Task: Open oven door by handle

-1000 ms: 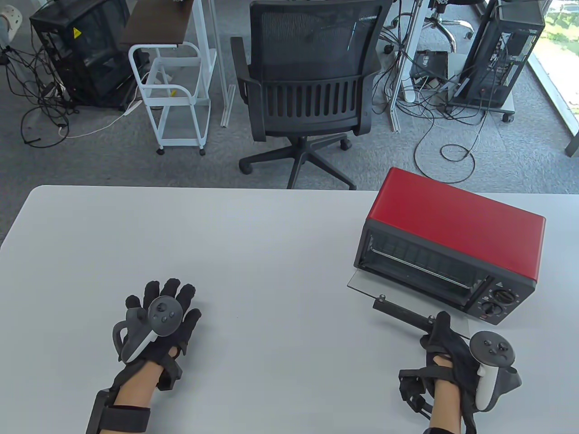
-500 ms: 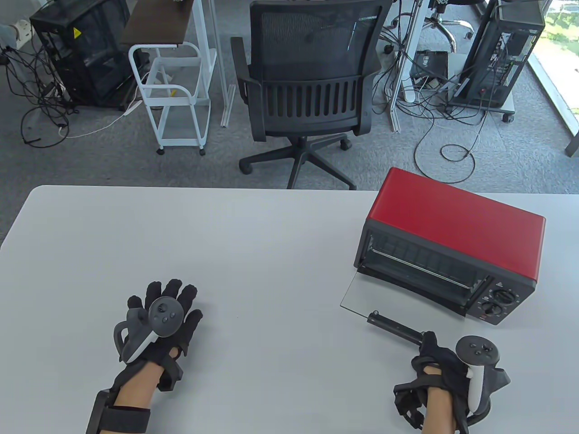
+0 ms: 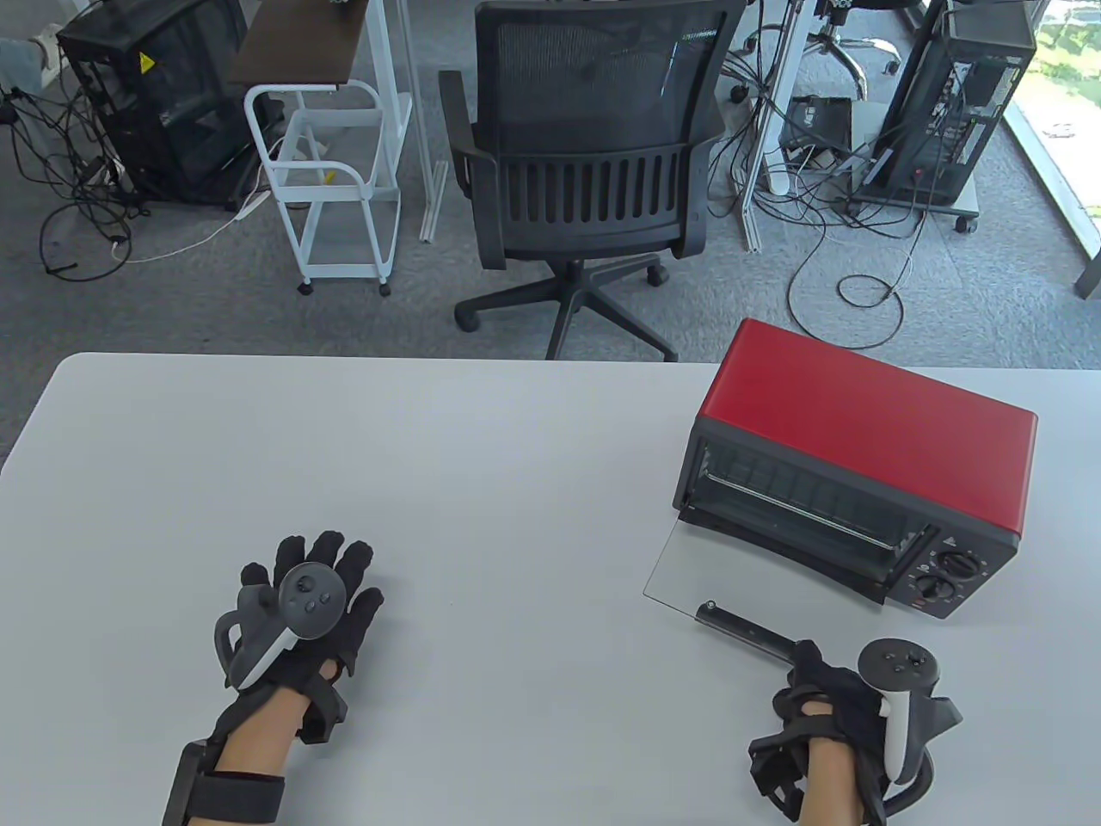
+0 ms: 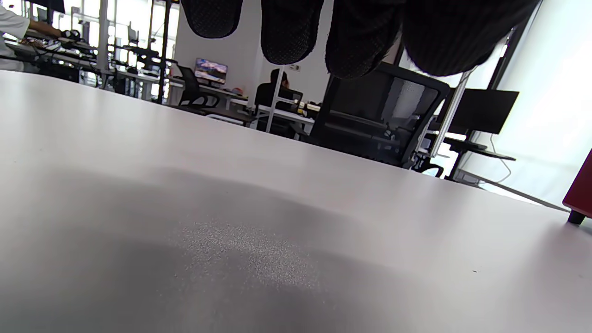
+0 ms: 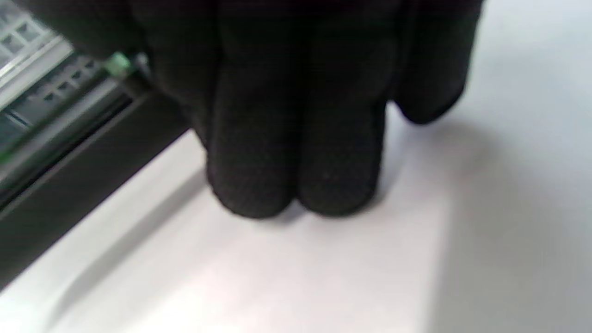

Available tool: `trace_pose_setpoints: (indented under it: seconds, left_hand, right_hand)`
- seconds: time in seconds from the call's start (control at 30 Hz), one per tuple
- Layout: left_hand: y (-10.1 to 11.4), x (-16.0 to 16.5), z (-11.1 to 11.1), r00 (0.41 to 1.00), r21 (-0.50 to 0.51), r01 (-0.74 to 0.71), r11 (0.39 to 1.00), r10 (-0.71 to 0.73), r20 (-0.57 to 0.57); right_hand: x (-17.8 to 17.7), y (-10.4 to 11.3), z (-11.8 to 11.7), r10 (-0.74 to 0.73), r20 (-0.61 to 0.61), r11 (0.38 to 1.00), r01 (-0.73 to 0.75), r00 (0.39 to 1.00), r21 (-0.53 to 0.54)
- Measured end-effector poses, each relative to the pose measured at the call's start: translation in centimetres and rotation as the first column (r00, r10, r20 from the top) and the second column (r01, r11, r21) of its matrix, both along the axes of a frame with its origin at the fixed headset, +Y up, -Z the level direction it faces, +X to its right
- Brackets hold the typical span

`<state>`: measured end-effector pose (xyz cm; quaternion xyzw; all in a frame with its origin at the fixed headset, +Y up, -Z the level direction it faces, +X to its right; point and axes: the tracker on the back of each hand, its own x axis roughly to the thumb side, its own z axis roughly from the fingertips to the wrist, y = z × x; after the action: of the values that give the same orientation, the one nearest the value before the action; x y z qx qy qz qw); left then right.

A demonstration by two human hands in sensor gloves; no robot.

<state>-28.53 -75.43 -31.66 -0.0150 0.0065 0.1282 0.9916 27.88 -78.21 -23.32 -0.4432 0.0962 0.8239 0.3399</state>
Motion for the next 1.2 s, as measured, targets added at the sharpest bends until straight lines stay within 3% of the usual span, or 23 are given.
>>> trace_pose_setpoints:
  seconds: [0.93, 1.07, 1.2]
  left_hand:
    - [0.0, -0.3, 0.1, 1.000, -0.018, -0.010, 1.000, 0.009, -0.007]
    - [0.0, -0.3, 0.1, 1.000, -0.021, -0.007, 1.000, 0.007, -0.010]
    - [0.0, -0.3, 0.1, 1.000, -0.019, -0.004, 1.000, 0.004, -0.017]
  right_hand:
    - [-0.2, -0.2, -0.9, 0.082, -0.075, 0.991, -0.089, 0.994, -0.096]
    - [-0.1, 0.6, -1.3, 0.027, -0.176, 0.984, -0.057, 0.984, -0.167]
    - [-0.1, 3.3, -2.0, -0.110, -0.275, 0.989, 0.077, 0.955, -0.128]
